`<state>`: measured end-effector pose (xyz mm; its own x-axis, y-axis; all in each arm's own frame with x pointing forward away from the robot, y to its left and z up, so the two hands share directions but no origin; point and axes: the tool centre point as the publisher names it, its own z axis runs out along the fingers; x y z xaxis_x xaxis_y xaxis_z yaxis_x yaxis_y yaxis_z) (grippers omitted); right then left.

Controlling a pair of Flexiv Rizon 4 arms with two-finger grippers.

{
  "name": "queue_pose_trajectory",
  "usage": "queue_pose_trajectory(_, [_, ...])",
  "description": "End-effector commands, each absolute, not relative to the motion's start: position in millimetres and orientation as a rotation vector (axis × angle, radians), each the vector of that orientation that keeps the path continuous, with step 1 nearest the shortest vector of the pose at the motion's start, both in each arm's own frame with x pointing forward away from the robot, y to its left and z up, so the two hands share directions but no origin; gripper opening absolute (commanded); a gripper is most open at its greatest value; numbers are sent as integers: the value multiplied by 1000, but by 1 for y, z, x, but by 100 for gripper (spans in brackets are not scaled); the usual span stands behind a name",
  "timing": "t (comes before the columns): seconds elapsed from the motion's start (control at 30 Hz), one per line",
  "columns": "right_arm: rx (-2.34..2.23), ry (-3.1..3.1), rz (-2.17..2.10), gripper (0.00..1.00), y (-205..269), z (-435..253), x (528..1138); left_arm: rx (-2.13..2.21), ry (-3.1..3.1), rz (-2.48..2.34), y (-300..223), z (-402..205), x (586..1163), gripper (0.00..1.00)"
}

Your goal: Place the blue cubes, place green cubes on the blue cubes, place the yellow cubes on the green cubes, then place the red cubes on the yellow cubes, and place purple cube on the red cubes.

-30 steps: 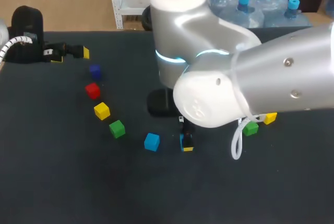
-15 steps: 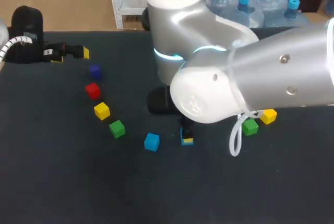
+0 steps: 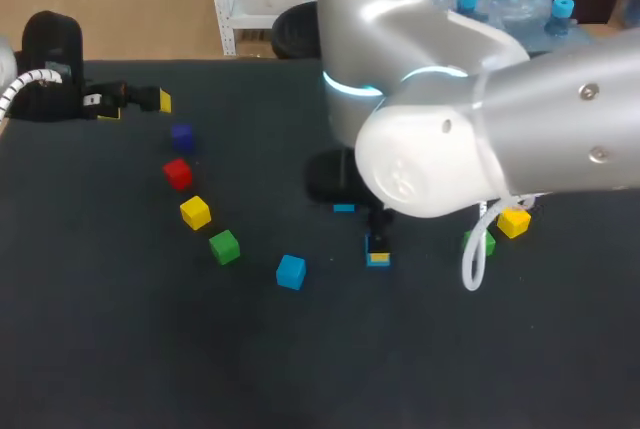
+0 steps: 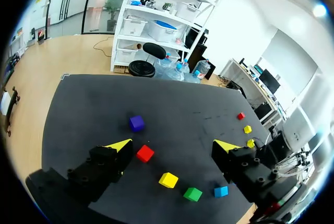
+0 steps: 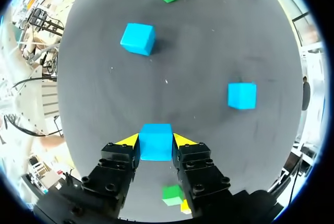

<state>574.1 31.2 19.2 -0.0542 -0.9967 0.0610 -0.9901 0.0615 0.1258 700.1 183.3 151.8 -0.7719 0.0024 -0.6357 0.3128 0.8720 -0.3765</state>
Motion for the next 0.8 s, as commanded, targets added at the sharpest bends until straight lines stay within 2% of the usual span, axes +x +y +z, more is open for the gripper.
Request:
queue_pose_trajectory(0.03, [2085, -2212, -85, 0, 20, 21, 574, 230, 2378, -632, 185, 151, 700, 100])
queue_pose_trajectory(0.8, [2146, -2198, -77, 0, 29, 17, 623, 230, 2378, -632, 185, 151, 700, 100])
